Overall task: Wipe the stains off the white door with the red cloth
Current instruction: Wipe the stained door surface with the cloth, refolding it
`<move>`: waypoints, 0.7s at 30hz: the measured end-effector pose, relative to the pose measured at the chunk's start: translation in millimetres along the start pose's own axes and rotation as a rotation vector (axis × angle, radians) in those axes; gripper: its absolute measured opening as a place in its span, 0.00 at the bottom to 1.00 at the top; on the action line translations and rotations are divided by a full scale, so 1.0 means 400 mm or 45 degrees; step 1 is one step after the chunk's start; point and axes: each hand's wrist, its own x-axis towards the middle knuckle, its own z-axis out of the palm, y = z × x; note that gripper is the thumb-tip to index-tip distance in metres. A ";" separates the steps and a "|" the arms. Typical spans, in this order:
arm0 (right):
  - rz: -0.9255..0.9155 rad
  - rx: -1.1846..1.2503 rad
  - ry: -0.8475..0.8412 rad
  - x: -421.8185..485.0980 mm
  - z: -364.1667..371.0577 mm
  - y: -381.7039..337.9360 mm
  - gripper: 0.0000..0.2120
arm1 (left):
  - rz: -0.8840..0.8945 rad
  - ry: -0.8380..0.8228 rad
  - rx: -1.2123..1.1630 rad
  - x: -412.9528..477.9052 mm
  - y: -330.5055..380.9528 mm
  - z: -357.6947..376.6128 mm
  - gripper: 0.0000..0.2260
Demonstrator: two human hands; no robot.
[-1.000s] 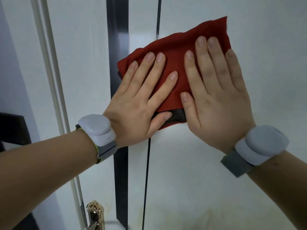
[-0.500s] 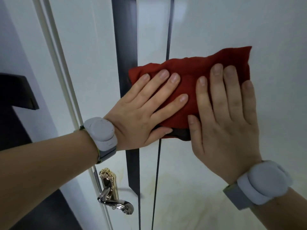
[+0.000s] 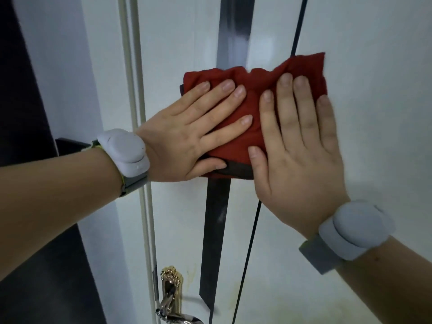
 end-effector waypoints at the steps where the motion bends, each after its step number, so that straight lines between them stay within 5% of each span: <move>1: -0.013 -0.006 0.013 0.033 -0.006 0.003 0.31 | -0.013 -0.009 0.020 0.010 -0.028 -0.007 0.32; 13: -0.195 -0.123 0.228 0.395 -0.074 0.108 0.31 | -0.071 0.030 0.080 0.171 -0.305 -0.092 0.34; 21: -0.235 -0.189 0.340 0.593 -0.089 0.132 0.33 | -0.302 0.061 0.045 0.224 -0.399 -0.115 0.35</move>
